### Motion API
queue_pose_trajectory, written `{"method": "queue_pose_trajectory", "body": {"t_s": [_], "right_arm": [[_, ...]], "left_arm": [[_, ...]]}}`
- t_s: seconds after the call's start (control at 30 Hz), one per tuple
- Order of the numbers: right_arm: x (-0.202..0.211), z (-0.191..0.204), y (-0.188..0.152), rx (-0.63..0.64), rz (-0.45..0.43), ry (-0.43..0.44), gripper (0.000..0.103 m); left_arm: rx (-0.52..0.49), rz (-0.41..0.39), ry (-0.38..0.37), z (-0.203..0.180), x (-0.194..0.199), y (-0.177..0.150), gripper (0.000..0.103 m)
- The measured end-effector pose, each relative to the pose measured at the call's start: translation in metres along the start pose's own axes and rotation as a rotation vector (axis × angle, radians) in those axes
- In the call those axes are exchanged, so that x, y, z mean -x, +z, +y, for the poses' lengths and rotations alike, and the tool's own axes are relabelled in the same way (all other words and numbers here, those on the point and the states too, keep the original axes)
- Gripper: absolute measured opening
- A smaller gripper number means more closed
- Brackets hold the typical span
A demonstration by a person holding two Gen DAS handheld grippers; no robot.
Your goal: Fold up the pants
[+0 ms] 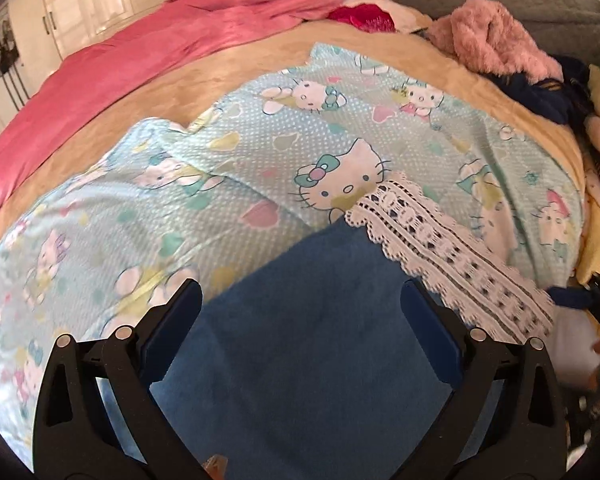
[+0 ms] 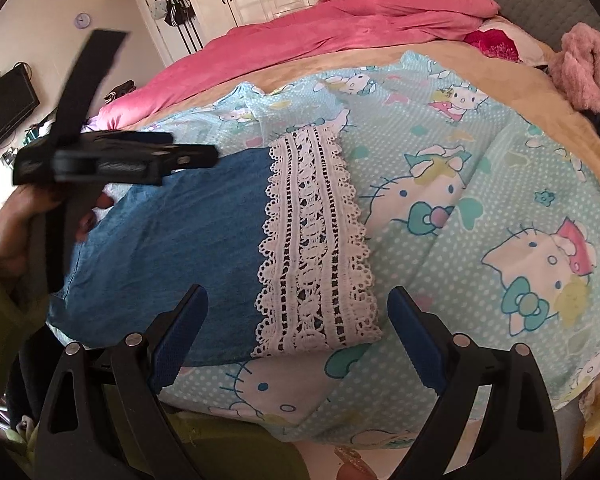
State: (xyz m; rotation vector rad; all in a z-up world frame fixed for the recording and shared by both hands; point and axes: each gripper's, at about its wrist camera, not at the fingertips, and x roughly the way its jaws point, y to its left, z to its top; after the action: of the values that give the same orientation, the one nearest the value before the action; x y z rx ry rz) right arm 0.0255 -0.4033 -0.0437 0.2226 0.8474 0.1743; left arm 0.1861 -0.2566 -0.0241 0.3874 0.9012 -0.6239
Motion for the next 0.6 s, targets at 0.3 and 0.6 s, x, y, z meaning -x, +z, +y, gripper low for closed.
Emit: {"method": "queue_pose_trajectory", "body": {"t_s": [0.3,0.6], "right_arm": [[-0.01,-0.007,-0.005,-0.05,-0.006,0.031,0.088],[-0.017,-0.01,-0.003,-0.071,-0.014,0.062,0.073]], "left_arm": [[-0.024,0.029,-0.173,-0.015,-0.042,0.025,0.074],[0.014,0.1,-0.249,-0.016,-0.079,0.025,0.065]]}}
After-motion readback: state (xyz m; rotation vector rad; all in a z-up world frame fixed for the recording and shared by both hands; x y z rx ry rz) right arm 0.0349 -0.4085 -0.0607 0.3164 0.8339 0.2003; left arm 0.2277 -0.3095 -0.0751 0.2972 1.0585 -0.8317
